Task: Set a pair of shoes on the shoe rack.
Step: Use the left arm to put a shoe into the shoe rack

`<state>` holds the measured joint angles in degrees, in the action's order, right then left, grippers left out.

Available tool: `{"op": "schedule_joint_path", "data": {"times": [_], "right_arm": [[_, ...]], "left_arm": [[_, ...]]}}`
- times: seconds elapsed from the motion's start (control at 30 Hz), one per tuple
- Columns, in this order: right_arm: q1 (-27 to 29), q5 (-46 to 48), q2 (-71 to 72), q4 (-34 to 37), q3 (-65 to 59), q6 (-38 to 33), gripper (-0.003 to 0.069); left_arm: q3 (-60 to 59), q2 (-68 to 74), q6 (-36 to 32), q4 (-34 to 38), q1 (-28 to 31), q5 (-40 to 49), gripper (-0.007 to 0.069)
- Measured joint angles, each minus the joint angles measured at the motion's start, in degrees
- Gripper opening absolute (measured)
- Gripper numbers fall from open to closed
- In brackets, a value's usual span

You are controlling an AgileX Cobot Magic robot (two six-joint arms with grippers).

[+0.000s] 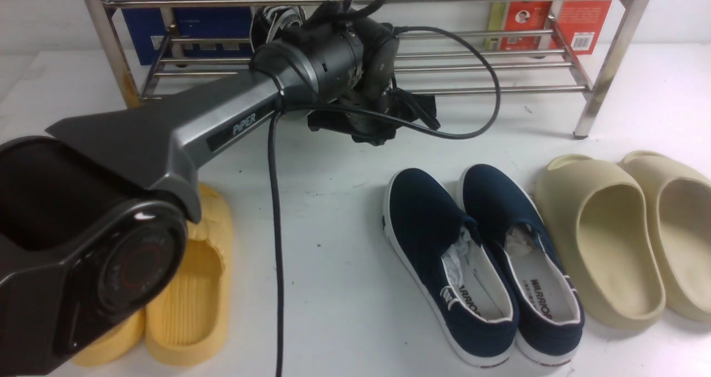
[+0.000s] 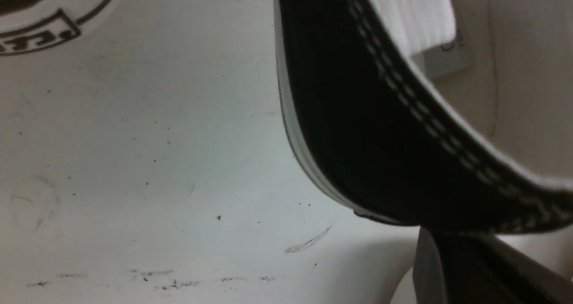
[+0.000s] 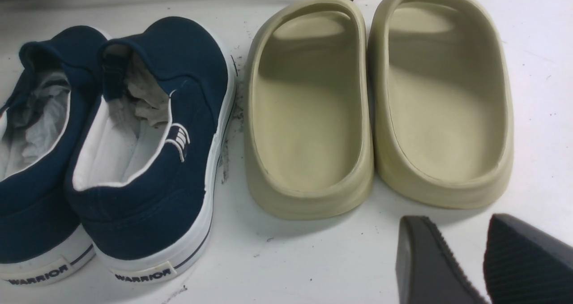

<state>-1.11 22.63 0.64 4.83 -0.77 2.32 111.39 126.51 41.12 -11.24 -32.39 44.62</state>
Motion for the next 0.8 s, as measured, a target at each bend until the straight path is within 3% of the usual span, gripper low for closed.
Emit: {"op": "schedule_joint_path", "data": {"times": [0.2,0.37,0.8], "right_arm": [[0.00,0.00,0.00,0.00,0.00,0.00,0.0239],[0.00,0.00,0.00,0.00,0.00,0.00,0.0239],[0.00,0.00,0.00,0.00,0.00,0.00,0.0239]], "left_arm": [[-0.20,0.54,0.61,-1.81,0.21,-5.99,-0.0013],[-0.20,0.86,2.43,-8.92,0.57,-10.23,-0.0013],[-0.24,0.99,14.75,-25.07,0.75,-11.75,-0.0013]]}}
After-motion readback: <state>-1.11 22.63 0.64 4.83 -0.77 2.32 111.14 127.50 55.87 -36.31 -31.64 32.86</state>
